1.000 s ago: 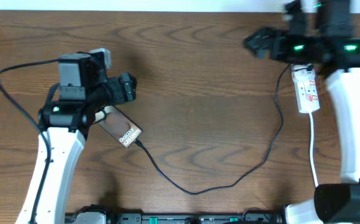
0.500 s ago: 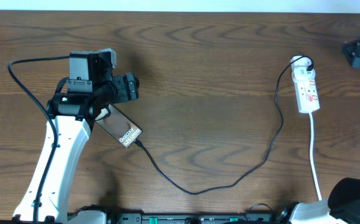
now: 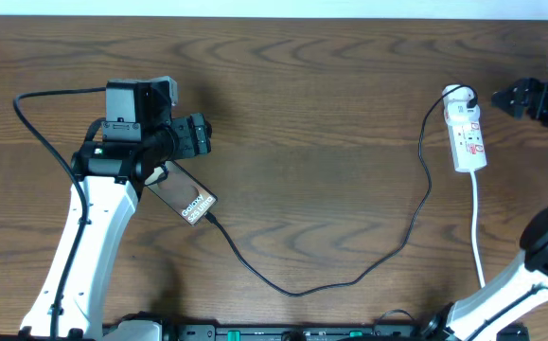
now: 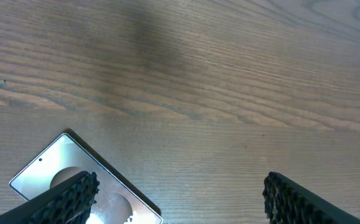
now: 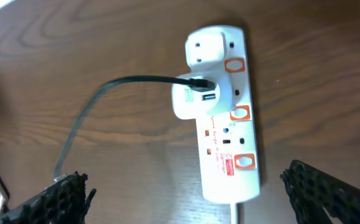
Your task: Plug charger to phone and switch on socket
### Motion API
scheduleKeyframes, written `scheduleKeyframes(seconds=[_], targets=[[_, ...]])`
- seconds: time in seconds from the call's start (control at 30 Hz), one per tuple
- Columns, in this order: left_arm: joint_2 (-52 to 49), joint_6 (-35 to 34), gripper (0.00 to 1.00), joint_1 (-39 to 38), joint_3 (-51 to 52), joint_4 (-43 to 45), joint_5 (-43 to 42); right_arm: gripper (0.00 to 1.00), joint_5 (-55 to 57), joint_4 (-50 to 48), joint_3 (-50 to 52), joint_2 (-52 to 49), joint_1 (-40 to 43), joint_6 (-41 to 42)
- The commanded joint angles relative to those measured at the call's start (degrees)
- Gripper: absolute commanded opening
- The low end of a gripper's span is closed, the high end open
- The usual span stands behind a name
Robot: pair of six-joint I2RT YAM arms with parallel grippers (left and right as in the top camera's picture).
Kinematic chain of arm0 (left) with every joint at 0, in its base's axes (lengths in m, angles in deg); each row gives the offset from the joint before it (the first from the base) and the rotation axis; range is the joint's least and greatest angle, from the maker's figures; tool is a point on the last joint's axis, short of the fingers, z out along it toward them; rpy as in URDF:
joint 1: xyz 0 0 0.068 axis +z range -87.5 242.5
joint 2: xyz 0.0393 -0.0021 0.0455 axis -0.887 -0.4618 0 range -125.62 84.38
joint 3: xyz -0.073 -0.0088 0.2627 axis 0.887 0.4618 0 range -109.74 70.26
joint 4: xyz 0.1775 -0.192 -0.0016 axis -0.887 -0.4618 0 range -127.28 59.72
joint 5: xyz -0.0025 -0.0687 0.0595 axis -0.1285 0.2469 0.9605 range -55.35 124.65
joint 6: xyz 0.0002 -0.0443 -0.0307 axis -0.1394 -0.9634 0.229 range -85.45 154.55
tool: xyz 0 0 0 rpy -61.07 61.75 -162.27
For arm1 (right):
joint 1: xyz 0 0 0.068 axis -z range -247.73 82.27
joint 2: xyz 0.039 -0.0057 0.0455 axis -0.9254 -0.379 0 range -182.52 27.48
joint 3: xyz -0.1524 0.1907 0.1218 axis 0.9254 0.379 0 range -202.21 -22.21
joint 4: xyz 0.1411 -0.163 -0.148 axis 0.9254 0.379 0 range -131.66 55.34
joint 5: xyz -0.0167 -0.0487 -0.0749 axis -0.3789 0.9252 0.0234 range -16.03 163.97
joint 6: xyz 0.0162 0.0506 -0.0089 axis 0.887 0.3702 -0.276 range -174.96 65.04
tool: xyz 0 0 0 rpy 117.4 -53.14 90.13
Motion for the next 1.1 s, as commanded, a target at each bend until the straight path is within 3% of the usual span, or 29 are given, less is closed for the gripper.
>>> scheduleKeyframes(seconds=[0.0,0.7,1.07], targets=[[0.2,0.7,0.87,-0.1,-1.3,-0.2,0.8,0.99,-2.9,-0.7,-0.1,-3.3,-0.7,-1.6],[0.2,0.7,0.88,-0.1,-1.3,-0.9,0.8,0.99,1.4,-2.7,0.0,-13.8,-7.0,-1.4],[0.2,0.7,0.87,-0.1,-1.3,-0.9,0.8,0.99,2.0,-4.9,0.0,-14.2,-8.0,-1.5]])
